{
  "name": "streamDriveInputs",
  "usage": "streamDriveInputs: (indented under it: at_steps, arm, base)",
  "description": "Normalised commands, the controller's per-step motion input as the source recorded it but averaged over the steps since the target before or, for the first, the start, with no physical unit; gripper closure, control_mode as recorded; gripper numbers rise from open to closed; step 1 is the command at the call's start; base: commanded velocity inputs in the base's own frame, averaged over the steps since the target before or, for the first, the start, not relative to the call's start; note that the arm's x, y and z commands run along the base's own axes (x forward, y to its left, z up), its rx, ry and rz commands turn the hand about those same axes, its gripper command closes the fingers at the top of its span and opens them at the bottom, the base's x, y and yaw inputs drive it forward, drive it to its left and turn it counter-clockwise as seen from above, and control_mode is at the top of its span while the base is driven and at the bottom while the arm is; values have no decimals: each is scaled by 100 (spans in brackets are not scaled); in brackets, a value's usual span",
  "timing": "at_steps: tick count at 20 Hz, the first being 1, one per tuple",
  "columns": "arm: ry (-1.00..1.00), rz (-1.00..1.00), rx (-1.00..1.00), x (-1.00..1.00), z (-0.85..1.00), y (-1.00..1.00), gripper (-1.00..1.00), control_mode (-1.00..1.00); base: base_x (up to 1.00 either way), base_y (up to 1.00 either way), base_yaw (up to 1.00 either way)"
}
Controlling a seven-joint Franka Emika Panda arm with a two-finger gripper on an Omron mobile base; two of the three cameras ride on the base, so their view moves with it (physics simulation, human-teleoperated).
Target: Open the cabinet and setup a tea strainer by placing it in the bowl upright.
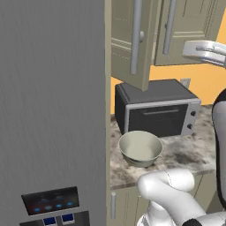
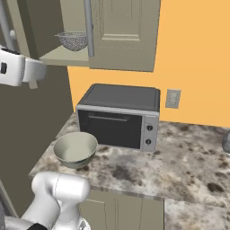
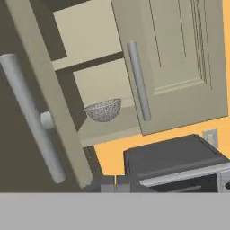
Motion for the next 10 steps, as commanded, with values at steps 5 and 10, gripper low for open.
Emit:
streamDriveInputs:
  at_steps: [5, 10]
  arm:
    - [37, -13, 39, 0, 2, -100, 100, -100]
    - [3, 6, 43, 43, -48, -29, 100, -100]
  base:
    - [0, 0, 0]
    - [0, 0, 0]
